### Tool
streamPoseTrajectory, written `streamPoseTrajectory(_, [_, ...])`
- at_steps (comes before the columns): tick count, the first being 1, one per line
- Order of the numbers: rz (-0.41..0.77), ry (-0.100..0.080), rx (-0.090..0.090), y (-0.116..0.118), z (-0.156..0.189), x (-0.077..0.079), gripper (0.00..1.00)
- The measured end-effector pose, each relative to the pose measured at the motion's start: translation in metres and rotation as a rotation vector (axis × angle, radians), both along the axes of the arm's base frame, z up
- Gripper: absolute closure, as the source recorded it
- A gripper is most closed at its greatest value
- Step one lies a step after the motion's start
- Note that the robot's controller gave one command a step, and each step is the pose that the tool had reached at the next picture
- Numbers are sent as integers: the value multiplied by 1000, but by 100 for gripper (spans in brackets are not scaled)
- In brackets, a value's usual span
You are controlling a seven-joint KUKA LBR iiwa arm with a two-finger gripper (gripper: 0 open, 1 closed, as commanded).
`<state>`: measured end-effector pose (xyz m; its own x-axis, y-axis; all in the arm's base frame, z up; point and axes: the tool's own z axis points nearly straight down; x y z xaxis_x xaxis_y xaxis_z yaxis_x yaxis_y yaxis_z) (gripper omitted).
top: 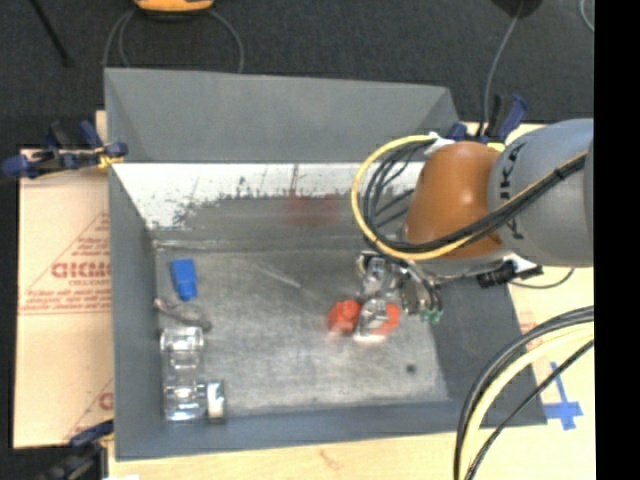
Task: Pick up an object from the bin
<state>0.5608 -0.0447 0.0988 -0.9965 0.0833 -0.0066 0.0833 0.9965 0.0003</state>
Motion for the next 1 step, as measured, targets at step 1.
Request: streamPoseTrajectory(1, [48,-6,-3,1,117,17,100])
